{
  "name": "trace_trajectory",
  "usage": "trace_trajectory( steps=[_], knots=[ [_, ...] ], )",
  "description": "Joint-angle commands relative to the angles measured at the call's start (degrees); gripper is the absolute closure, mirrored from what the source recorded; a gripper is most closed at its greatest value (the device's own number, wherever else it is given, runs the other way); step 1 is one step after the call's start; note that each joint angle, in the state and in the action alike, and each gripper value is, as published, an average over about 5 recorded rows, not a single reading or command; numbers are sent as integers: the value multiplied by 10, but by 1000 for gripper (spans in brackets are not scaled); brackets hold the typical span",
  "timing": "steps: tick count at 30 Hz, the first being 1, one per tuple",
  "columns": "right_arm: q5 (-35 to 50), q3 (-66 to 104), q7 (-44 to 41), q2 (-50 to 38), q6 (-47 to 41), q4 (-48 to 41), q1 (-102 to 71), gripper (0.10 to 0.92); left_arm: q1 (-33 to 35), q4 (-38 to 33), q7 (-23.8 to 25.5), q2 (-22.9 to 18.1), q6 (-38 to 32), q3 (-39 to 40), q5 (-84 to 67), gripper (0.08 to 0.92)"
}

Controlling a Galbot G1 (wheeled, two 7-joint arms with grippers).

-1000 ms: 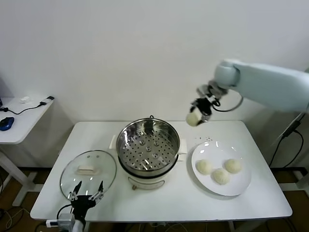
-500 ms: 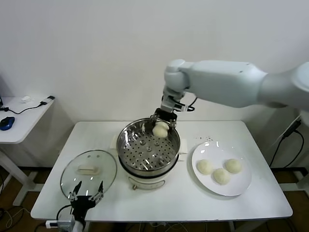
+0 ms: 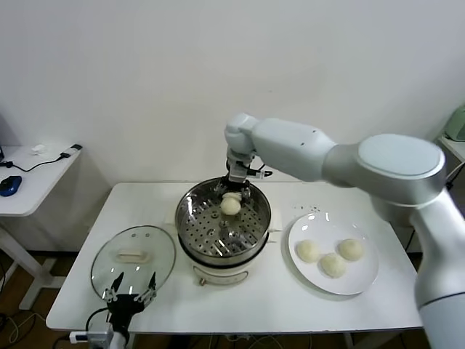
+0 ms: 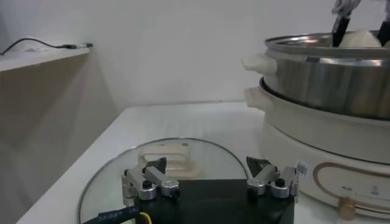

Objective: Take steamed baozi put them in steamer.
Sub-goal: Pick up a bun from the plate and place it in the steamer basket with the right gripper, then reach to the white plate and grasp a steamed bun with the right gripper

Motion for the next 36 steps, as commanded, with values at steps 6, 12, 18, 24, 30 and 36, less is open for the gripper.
trace_trajectory(
  steps=[6, 12, 18, 24, 30, 36],
  knots=[
    [-13, 27, 24, 54, 49, -109, -33, 316, -2, 4, -1, 1, -2, -2, -3, 177],
    [93, -20, -5, 7, 41, -22, 26, 208, 1, 2, 0, 0, -3, 0, -2, 177],
    [210, -88, -20, -88, -8, 108, 140, 203, 5, -4, 1, -1, -2, 4, -1, 177],
    [403, -258, -2, -233, -210, 271, 305, 203, 4, -9, 1, 0, 0, 7, 0, 177],
    [443, -404, 32, -384, -405, 397, 407, 203, -1, -7, 1, 3, -1, 5, -1, 177],
    [503, -457, 84, -480, -551, 499, 377, 203, -6, -7, 0, -1, 2, 3, -3, 177]
  ],
)
